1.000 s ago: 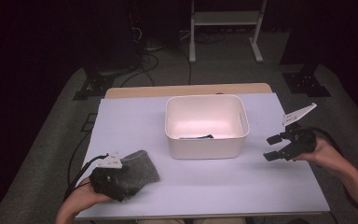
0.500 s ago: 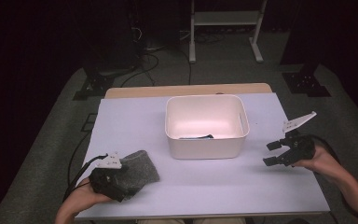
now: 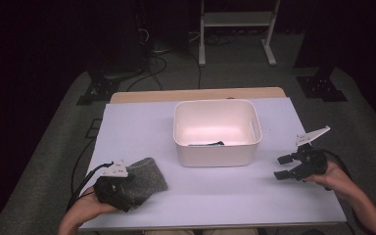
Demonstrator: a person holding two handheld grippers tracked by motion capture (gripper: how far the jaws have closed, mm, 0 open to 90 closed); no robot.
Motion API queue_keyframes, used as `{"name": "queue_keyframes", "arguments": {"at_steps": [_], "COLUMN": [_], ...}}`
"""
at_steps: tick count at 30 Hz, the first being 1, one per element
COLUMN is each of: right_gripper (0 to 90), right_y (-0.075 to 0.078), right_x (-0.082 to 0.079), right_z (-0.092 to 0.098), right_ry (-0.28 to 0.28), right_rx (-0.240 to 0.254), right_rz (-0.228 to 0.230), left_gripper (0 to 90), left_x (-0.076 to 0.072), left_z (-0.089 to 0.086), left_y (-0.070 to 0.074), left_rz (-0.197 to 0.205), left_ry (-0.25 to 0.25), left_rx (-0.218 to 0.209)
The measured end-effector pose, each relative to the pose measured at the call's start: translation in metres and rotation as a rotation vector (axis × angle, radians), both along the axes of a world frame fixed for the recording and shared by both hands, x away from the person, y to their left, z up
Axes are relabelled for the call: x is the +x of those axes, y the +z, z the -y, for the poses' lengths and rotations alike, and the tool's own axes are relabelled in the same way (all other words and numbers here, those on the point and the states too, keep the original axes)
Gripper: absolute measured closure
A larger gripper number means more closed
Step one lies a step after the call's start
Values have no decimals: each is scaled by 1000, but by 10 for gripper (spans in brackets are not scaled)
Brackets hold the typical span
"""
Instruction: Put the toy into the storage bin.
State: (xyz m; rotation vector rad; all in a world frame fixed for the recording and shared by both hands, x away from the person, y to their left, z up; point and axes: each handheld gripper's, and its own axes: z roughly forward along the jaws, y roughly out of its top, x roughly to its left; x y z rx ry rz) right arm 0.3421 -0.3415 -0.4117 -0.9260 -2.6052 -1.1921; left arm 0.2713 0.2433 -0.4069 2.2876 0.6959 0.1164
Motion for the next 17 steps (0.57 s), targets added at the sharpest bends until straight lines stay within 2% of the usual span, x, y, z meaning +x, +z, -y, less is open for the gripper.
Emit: {"name": "queue_keyframes", "arguments": {"at_steps": [9, 17], "right_gripper": [170, 170], "right_y": [-16, -24], "right_x": [-5, -9], "right_z": [-1, -3], "right_ry": [-7, -4], "right_rx": [21, 35], "right_rz": [-6, -12], "left_gripper": [79, 79], "left_x": [0, 0], "left_z": [1, 2], "left_y": [0, 1], "left_rz": [0, 0], "left_ry": [-5, -13], "left_rx": [5, 11]}}
